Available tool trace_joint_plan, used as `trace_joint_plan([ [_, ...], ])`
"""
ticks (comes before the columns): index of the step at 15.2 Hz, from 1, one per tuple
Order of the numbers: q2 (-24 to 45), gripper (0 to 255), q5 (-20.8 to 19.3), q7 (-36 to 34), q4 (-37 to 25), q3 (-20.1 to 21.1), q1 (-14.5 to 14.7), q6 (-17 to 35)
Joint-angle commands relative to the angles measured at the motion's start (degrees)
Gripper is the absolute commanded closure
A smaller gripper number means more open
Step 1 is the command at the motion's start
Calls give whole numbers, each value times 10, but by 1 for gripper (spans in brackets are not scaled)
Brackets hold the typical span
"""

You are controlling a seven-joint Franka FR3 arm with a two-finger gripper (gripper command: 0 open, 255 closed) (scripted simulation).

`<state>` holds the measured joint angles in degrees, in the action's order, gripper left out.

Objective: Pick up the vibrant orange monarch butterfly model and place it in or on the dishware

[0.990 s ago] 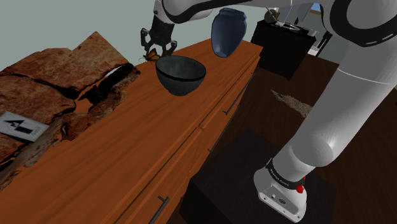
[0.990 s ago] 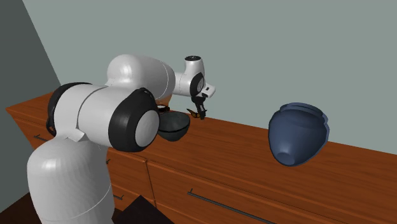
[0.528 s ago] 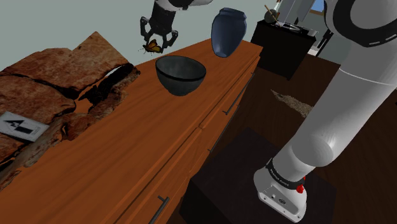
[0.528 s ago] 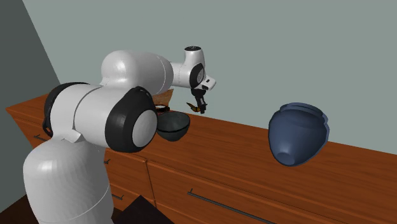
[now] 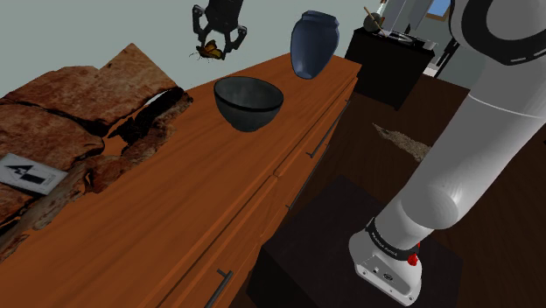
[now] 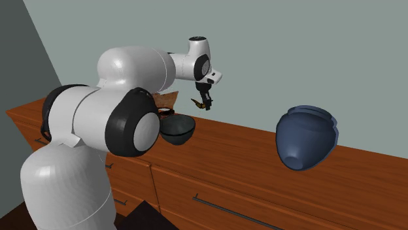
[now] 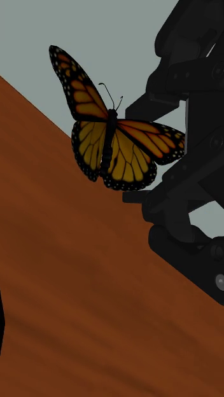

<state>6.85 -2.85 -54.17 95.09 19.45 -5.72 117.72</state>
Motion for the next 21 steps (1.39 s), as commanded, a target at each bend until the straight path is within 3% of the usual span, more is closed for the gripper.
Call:
trace_joint_plan([
  [1,3,255,0,1,-21,0,0,-18],
  [13,18,255,-6,0,-127,2,5,-110],
  [21,-185,255,67,20,100,-6,-3,-75],
])
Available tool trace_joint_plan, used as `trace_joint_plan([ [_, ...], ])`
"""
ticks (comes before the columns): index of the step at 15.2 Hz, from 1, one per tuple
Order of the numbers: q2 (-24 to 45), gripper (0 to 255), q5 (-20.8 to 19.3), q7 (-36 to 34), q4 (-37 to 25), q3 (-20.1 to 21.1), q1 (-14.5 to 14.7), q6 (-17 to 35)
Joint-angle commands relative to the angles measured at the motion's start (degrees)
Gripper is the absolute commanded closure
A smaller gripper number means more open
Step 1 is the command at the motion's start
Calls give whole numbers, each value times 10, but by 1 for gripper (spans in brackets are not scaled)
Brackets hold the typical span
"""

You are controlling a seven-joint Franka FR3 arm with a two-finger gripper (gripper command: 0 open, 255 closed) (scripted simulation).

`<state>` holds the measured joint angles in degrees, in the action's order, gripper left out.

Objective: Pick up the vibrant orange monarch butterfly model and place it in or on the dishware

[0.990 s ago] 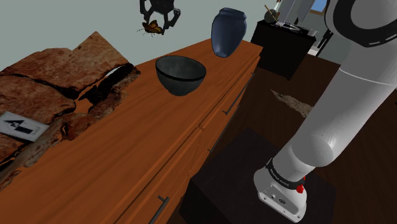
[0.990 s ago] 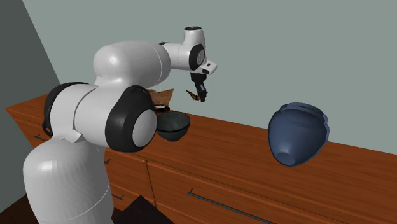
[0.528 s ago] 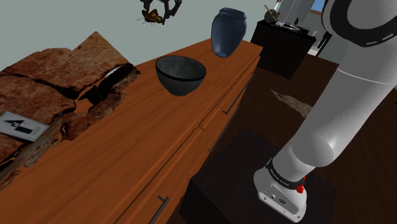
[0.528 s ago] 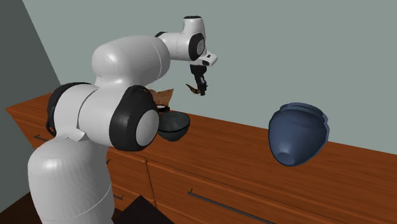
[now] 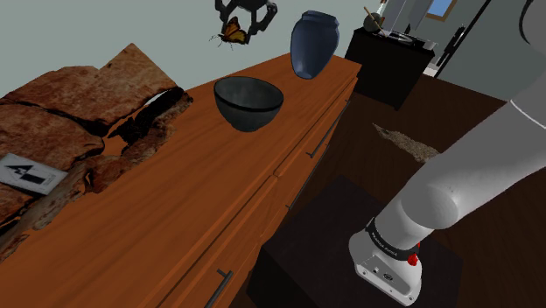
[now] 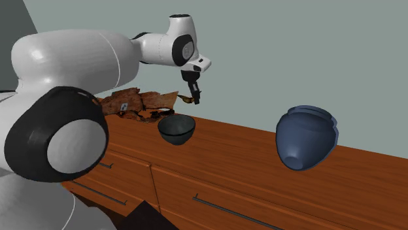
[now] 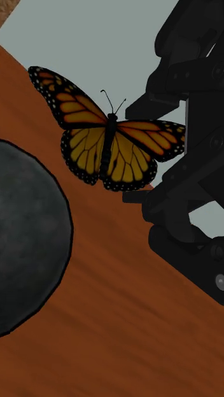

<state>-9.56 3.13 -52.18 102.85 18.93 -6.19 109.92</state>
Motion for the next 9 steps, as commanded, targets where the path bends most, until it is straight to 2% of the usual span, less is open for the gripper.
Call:
trace_joint_plan([
  [1,-45,255,15,3,45,-2,3,3],
  [6,-175,255,51,10,157,-14,22,-11],
  [9,-179,255,52,11,184,-14,24,11],
])
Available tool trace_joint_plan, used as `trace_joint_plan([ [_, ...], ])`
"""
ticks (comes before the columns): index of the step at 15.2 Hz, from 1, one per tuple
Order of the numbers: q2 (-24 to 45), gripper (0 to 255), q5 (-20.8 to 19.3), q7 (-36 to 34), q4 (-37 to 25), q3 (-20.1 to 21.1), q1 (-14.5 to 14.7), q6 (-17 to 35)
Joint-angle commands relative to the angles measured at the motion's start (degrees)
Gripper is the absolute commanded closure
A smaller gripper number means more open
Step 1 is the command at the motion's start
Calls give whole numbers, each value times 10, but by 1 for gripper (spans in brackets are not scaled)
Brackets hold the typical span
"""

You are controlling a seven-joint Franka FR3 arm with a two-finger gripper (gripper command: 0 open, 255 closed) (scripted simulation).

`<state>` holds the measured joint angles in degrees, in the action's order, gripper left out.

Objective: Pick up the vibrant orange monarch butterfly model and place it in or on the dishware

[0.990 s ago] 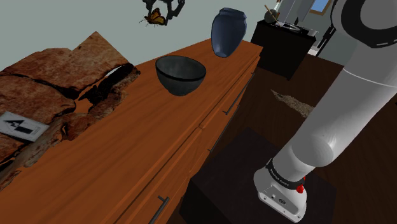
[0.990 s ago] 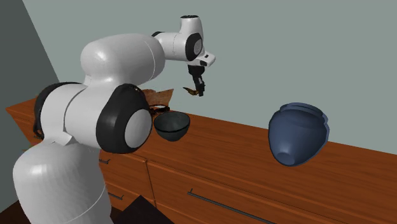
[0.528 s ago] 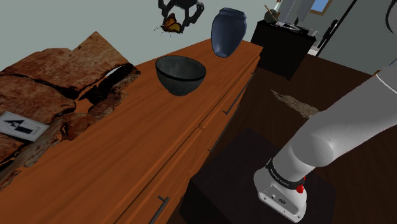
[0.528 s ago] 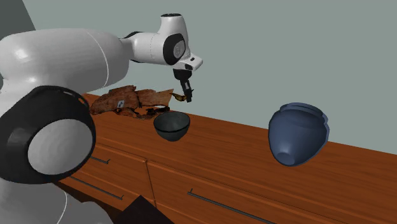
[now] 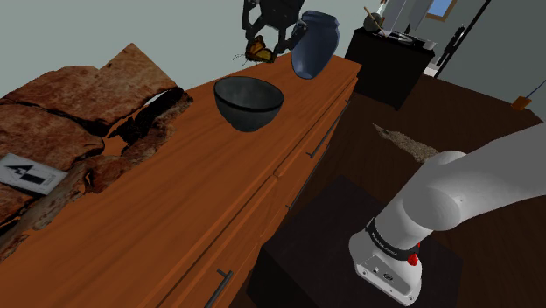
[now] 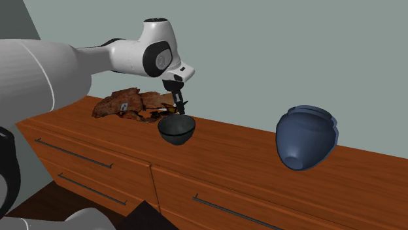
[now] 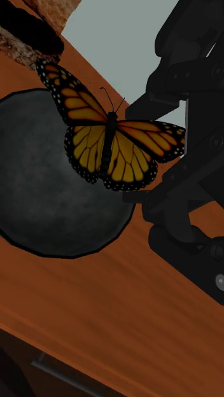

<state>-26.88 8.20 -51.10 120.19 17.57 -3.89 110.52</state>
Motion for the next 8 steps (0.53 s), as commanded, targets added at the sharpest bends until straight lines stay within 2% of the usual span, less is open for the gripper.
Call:
trace_joint_plan([
  [1,-6,255,2,1,19,0,2,13],
  [8,-10,255,7,3,76,5,5,66],
])
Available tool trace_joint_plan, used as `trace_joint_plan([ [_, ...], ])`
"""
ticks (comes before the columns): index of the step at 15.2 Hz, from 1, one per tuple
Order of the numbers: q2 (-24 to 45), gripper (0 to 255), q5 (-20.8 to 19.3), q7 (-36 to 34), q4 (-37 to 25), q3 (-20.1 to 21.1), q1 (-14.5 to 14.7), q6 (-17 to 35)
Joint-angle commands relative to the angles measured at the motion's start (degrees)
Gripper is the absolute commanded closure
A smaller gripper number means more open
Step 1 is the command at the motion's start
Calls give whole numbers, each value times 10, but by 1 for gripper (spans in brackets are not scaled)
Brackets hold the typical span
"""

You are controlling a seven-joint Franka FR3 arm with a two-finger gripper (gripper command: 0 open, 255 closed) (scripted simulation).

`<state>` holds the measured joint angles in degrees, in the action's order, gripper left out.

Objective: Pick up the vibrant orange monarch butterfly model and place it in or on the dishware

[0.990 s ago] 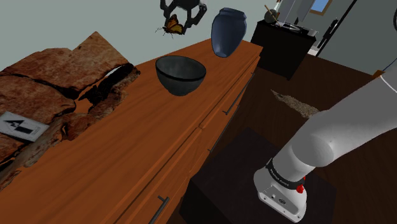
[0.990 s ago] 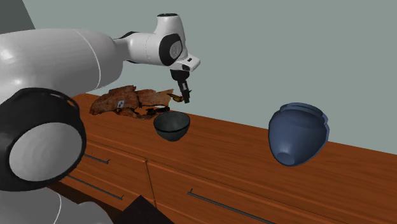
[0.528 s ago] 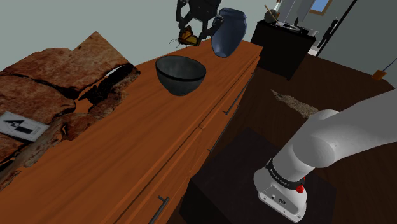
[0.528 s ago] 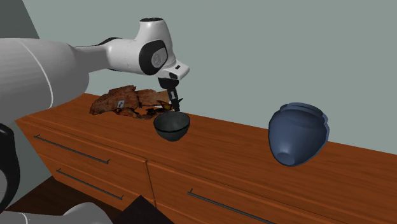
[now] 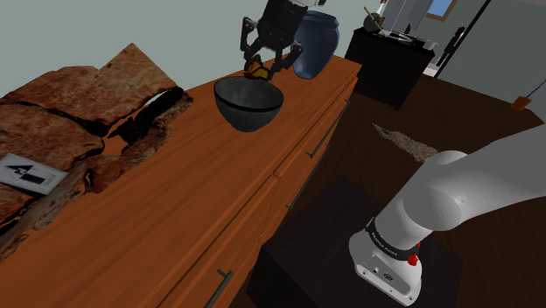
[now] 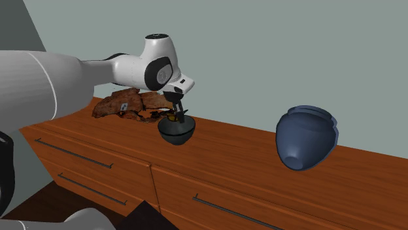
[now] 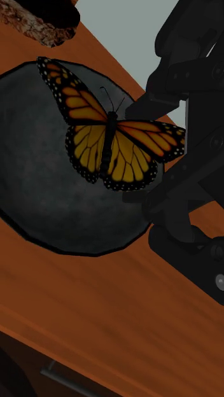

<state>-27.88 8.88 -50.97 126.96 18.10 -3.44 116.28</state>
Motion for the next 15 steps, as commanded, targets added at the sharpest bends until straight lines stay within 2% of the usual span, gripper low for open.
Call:
trace_joint_plan([
  [1,0,255,1,2,16,0,0,16],
  [11,0,255,2,2,28,2,1,28],
  [12,0,0,2,2,28,2,1,28],
  [15,0,0,2,2,28,2,1,28],
])
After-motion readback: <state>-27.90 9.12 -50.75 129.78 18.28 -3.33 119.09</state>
